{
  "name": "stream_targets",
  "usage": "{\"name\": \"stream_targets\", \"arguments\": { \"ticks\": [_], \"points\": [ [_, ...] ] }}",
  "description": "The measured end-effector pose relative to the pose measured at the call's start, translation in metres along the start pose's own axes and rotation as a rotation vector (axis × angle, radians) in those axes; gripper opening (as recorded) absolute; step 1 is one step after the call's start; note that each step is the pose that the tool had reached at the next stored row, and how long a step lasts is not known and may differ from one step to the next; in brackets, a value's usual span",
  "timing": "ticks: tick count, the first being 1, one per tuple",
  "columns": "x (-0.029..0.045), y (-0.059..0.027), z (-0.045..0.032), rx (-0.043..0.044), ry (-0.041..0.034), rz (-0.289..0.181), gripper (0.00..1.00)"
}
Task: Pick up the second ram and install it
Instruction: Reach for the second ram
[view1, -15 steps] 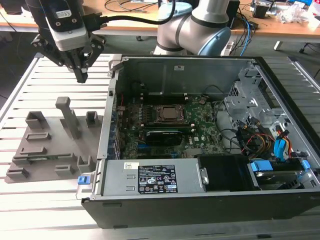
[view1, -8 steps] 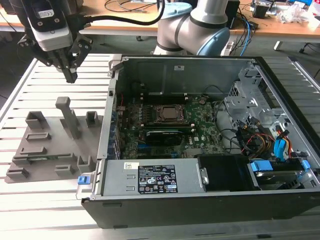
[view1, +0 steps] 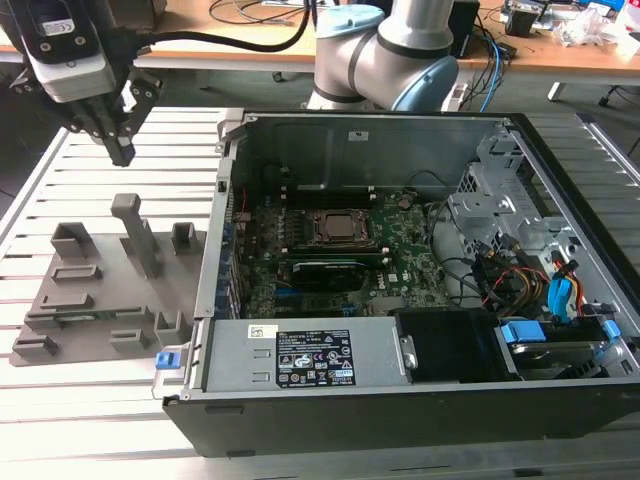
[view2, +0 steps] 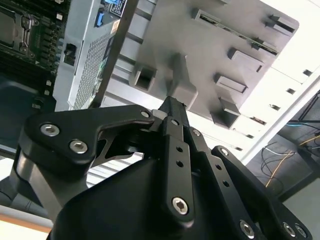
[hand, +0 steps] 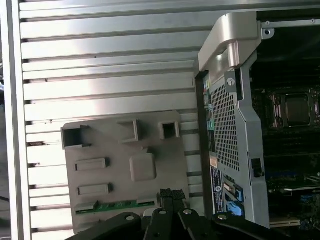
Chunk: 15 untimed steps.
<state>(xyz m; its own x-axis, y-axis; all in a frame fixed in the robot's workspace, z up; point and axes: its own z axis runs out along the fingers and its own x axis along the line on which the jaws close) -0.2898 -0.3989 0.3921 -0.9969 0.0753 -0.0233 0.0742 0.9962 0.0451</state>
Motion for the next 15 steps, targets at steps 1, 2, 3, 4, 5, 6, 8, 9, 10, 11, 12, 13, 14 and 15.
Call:
{"name": "stream_targets", "arguments": {
  "ticks": [1, 2, 3, 4, 5, 6, 8, 9, 10, 11, 12, 13, 14, 15],
  "points": [
    [0.0035, -0.0003, 0.0, 0.0, 0.0, 0.0, 0.11],
    [0.0072, -0.0005, -0.0001, 0.0, 0.0001, 0.0, 0.11],
    [0.0123, -0.0009, -0.0001, 0.0, 0.0, 0.0, 0.11],
    [0.0153, -0.0011, -0.0001, 0.0, 0.0, 0.0, 0.11],
    [0.0181, -0.0013, -0.0001, 0.0, 0.0, 0.0, 0.11],
    [0.0211, -0.0016, -0.0001, 0.0, 0.0001, 0.0, 0.11],
    [0.0266, -0.002, -0.0001, 0.0, 0.0, 0.0, 0.11],
    [0.0305, -0.0023, -0.0001, 0.0, 0.0, 0.0, 0.11],
    [0.0324, -0.0024, -0.0001, 0.0, 0.0, 0.0, 0.11],
    [0.0343, -0.0026, -0.0001, 0.0, 0.0, 0.0, 0.11],
    [0.0377, -0.0028, -0.0001, 0.0001, 0.0001, 0.0, 0.11],
    [0.0429, -0.0032, 0.0, 0.0, 0.0, 0.0, 0.11],
    [0.0456, -0.0034, -0.0001, 0.0, 0.0, 0.0, 0.11],
    [0.0501, -0.0038, 0.0, 0.0, 0.0, 0.0, 0.11]
  ]
}}
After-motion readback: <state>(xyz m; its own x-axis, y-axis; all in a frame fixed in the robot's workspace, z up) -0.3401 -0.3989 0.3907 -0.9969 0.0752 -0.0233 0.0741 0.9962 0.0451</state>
